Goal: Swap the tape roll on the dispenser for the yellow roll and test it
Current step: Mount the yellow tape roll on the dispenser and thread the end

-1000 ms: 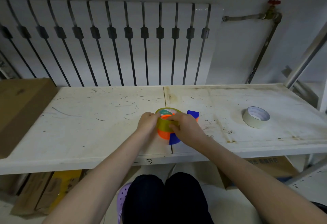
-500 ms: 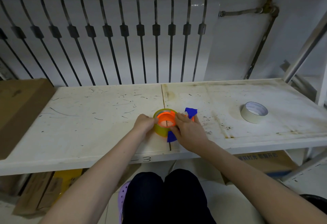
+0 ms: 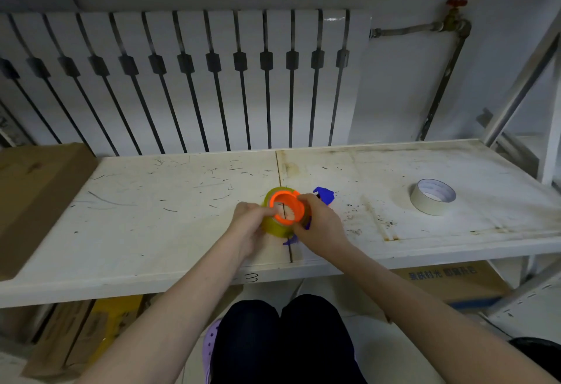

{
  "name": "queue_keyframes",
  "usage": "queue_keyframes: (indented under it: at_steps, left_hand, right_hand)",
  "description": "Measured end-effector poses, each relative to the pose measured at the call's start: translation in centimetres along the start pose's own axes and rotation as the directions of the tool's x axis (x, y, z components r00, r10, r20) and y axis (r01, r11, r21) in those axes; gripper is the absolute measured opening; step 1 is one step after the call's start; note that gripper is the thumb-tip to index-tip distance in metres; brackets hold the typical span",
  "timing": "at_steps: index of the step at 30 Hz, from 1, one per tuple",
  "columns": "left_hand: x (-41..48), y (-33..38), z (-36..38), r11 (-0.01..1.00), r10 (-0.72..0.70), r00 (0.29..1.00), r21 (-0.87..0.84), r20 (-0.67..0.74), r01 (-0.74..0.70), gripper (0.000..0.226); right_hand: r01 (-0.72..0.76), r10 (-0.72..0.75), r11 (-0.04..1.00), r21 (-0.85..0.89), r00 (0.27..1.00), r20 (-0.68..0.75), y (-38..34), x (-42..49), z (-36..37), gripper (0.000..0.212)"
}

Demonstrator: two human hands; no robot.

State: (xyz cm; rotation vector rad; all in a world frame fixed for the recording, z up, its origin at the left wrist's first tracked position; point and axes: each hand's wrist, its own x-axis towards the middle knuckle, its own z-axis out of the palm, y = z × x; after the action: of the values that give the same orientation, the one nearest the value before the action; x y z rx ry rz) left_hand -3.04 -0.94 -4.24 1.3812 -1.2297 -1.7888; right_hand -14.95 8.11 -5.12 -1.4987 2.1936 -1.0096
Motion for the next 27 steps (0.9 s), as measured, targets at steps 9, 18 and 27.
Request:
queue_keyframes:
  at_steps: [9,18,27]
  left_hand:
    - [-4.2,1.3,0.9,0.928,0.252,0.965,0.263,0.075,-0.263,0.076]
    - [-5.1,-1.6,0.2,0.894,0.278,0.942,0.307,0.19,-0.326,0.085]
    - [-5.0,-1.9,-1.6,0.902,0.243,0.922,0.28,0.301,-0.329,0.062]
  right_hand:
    - [-0.113,0.124,0.987,0.116,0.988,-0.089,0.7,0.0,-1.6,0.03]
    - [0.127,-0.125,0.988,-0.082,0.992,0.028,-1.5,-1.7,-1.7,0.04]
    - [0.159,-0.148,0.968,-0.192,0.986,0.072,-2.3,-2.1,-2.1,0.043]
